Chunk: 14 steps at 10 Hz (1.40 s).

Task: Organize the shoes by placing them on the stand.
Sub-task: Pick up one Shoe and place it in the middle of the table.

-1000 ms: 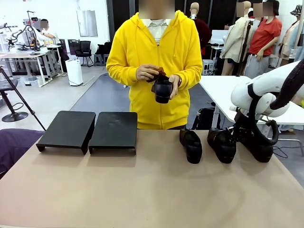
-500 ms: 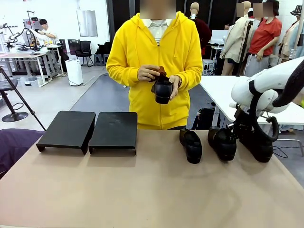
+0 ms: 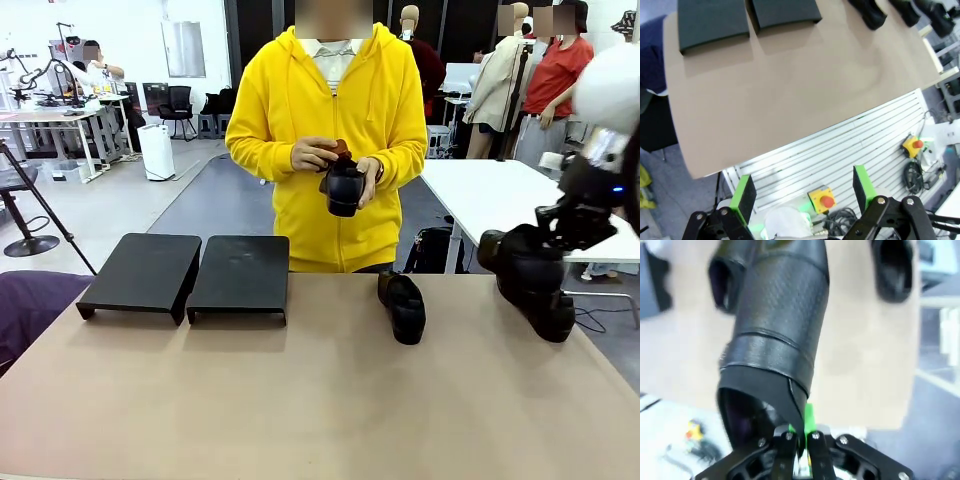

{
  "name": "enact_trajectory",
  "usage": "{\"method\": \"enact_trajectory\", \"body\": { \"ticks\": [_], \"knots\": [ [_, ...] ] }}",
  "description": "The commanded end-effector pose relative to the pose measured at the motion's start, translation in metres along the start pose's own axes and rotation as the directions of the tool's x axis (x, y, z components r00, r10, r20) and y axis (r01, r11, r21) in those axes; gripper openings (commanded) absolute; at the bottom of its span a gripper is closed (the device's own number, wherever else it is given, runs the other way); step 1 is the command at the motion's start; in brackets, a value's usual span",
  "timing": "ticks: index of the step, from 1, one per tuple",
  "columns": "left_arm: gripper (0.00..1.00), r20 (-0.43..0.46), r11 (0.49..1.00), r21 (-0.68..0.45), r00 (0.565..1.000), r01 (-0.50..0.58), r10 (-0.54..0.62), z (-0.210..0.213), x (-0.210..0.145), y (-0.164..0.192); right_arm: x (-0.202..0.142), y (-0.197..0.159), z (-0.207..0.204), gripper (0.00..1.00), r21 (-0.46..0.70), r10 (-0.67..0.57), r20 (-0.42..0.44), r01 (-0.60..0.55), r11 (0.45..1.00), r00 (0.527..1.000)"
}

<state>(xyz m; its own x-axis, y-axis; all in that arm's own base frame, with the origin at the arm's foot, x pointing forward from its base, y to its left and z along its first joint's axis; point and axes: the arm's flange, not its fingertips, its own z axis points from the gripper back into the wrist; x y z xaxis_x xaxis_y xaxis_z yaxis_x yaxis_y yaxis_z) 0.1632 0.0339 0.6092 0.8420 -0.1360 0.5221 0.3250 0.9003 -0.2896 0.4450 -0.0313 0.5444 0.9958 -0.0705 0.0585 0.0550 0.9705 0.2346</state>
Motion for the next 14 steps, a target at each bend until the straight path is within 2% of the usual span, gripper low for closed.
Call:
{"method": "enact_trajectory", "body": {
  "ticks": [1,2,3,4,8,9,10,11,12,13,14],
  "knots": [
    [1.00,0.001,1.000,-0.016,1.000,0.011,-0.011,0.002,0.001,0.000,-0.059,-0.004,0.005,0.00,0.018,-0.018,0.046,0.017,1.000,0.999],
    [1.00,0.001,1.000,-0.016,1.000,0.011,-0.011,0.002,0.001,0.000,-0.067,-0.009,0.004,0.00,0.032,-0.008,0.056,0.006,0.999,0.998],
    [1.00,0.001,1.000,-0.016,1.000,0.011,-0.011,0.002,0.001,0.000,-0.047,-0.020,-0.002,0.00,-0.006,-0.011,0.067,0.011,1.000,0.998],
    [1.00,0.001,1.000,-0.016,1.000,0.011,-0.011,0.002,0.001,0.000,-0.063,-0.004,0.010,0.00,0.020,-0.002,0.016,0.002,1.000,1.000],
    [1.00,0.001,1.000,-0.016,1.000,0.011,-0.011,0.002,0.001,0.000,-0.068,-0.008,0.002,0.00,0.018,-0.007,0.016,0.007,1.000,1.000],
    [1.00,0.001,1.000,-0.016,1.000,0.011,-0.011,0.002,0.001,0.000,-0.084,0.015,0.004,0.00,0.064,-0.001,0.073,-0.004,0.998,0.997],
    [1.00,0.001,1.000,-0.016,1.000,0.011,-0.011,0.002,0.001,0.000,-0.113,0.042,0.000,0.00,0.044,0.009,0.093,-0.013,0.999,0.996],
    [1.00,0.001,1.000,-0.016,1.000,0.011,-0.011,0.002,0.001,0.000,-0.143,0.073,-0.008,0.00,0.079,0.031,0.100,-0.039,0.996,0.994],
    [1.00,0.001,1.000,-0.016,1.000,0.011,-0.011,0.002,0.001,0.000,-0.158,0.102,-0.022,0.00,0.095,0.046,0.106,-0.056,0.994,0.993],
    [1.00,0.001,1.000,-0.016,1.000,0.011,-0.011,0.002,0.001,0.000,-0.151,0.118,-0.036,0.00,0.082,0.063,0.099,-0.071,0.994,0.993],
    [1.00,0.001,1.000,-0.016,1.000,0.011,-0.011,0.002,0.001,0.000,-0.142,0.103,-0.028,0.00,0.052,0.036,0.089,-0.041,0.998,0.995]
  ]
}}
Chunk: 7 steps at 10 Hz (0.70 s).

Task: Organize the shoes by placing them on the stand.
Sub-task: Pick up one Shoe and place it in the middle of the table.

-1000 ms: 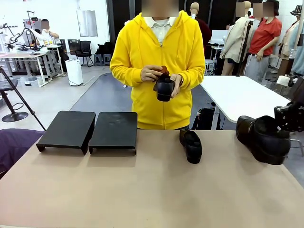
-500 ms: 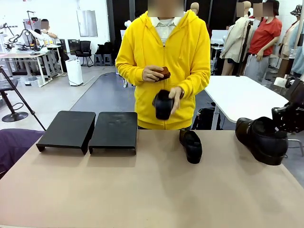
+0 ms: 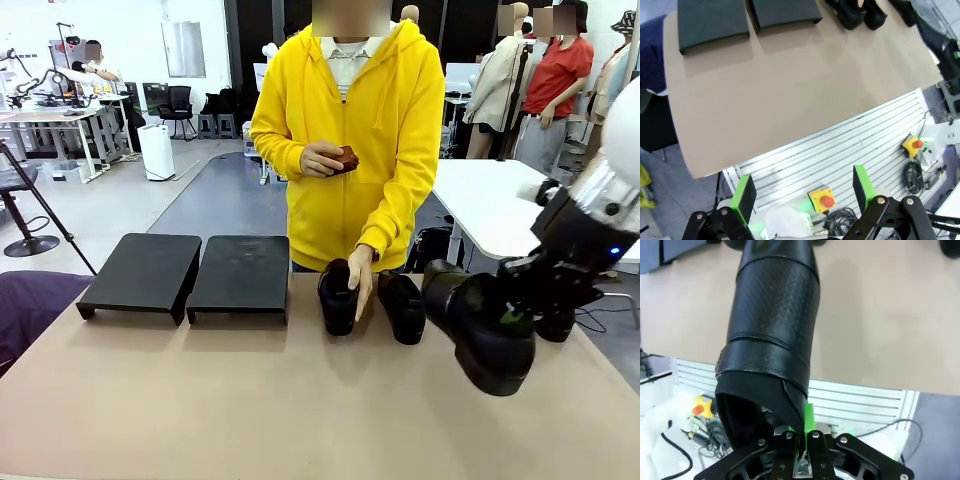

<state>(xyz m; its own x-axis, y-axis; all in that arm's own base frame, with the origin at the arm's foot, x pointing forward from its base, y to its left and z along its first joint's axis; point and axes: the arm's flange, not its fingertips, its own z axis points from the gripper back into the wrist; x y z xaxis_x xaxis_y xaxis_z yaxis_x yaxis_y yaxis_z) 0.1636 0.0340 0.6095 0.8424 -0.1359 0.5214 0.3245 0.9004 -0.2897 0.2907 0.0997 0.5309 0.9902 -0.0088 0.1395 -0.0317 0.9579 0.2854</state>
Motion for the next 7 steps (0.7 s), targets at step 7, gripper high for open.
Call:
{"method": "enact_trajectory", "body": {
  "ticks": [7],
  "knots": [
    [1.00,0.002,1.000,-0.016,1.000,0.011,-0.011,0.002,0.000,-0.001,-0.015,-0.161,0.044,0.00,0.054,-0.272,0.114,0.267,0.962,0.955]
  ]
}}
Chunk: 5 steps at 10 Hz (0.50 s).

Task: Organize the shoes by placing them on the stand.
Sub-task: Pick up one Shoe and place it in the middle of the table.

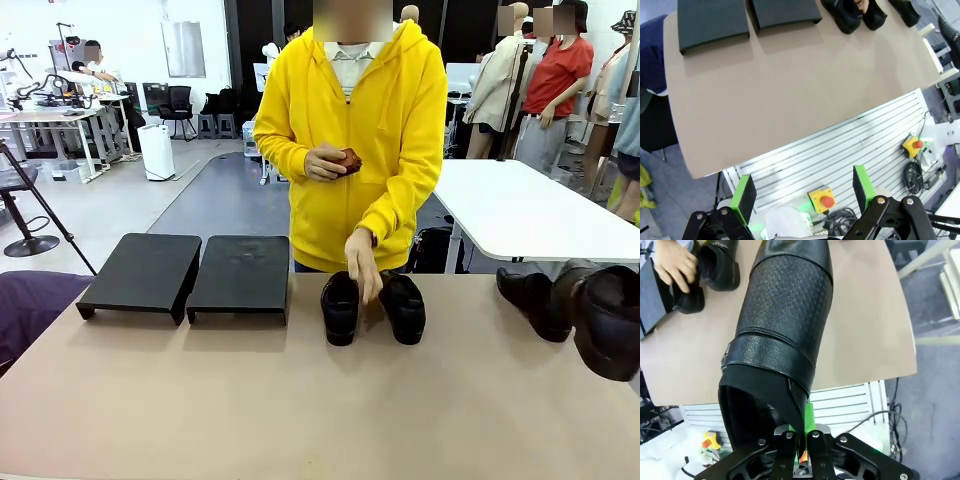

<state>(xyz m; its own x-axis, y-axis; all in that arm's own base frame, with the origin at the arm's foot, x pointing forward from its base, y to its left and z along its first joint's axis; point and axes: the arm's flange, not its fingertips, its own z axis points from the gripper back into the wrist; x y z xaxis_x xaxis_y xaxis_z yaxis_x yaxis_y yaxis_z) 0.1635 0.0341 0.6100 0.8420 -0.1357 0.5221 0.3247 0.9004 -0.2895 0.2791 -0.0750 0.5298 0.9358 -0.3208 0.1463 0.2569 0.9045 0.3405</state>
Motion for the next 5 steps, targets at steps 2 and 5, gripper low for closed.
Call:
{"method": "enact_trajectory", "body": {
  "ticks": [2,5],
  "knots": [
    [1.00,0.001,1.000,-0.016,1.000,0.011,-0.011,0.001,0.000,-0.001,-0.017,0.035,-0.017,0.00,0.064,0.031,0.025,-0.032,0.997,0.999],
    [1.00,0.001,1.000,-0.016,1.000,0.011,-0.011,0.001,0.000,-0.001,-0.062,0.151,-0.043,0.00,0.116,0.036,0.009,-0.037,0.993,0.999]
  ]
}}
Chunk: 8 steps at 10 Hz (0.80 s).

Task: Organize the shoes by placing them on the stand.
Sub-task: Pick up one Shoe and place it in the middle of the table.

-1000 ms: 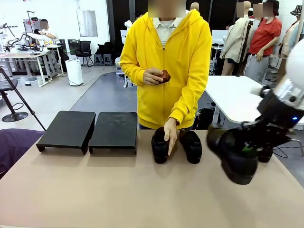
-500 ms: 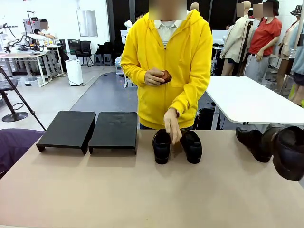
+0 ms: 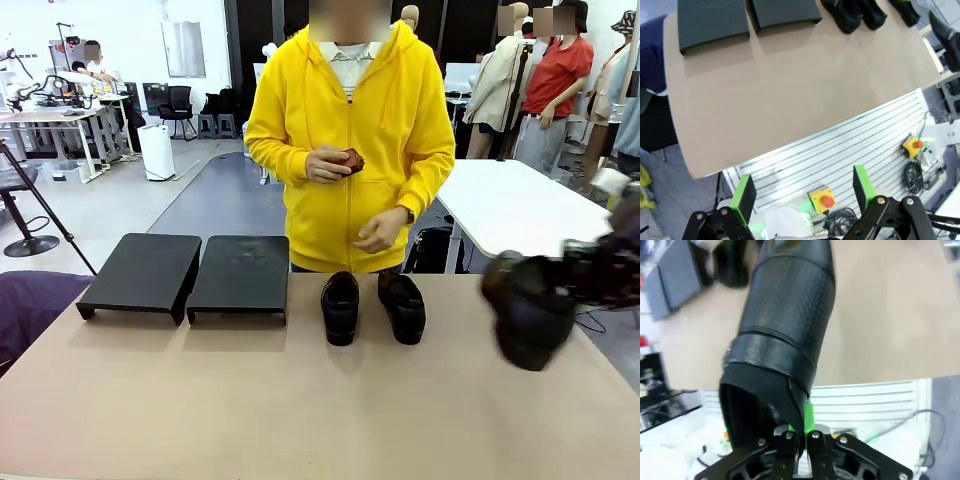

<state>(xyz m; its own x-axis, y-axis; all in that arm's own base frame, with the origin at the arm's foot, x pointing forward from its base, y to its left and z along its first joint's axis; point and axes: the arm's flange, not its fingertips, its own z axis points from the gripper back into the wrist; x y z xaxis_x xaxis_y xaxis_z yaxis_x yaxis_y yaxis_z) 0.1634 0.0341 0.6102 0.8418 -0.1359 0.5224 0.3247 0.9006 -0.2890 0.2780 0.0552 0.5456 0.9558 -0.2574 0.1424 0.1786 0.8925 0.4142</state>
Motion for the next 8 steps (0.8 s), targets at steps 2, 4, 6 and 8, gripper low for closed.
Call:
{"method": "enact_trajectory", "body": {
  "ticks": [2,4,6,8],
  "knots": [
    [1.00,0.000,1.000,-0.017,1.000,0.011,-0.011,0.001,0.000,0.000,-0.038,0.113,-0.078,0.00,0.055,-0.025,0.090,0.020,0.998,0.996],
    [1.00,0.000,1.000,-0.017,1.000,0.011,-0.011,0.001,0.000,0.000,-0.048,0.177,-0.149,0.00,0.037,0.094,-0.024,-0.094,0.995,0.995],
    [1.00,0.000,1.000,-0.017,1.000,0.011,-0.011,0.001,0.000,0.000,-0.054,0.220,-0.219,0.00,0.046,0.168,-0.083,-0.164,0.985,0.982],
    [1.00,0.000,1.000,-0.017,1.000,0.011,-0.011,0.001,0.000,0.000,-0.047,0.241,-0.262,0.00,0.134,0.186,-0.126,-0.169,0.976,0.974]
  ]
}}
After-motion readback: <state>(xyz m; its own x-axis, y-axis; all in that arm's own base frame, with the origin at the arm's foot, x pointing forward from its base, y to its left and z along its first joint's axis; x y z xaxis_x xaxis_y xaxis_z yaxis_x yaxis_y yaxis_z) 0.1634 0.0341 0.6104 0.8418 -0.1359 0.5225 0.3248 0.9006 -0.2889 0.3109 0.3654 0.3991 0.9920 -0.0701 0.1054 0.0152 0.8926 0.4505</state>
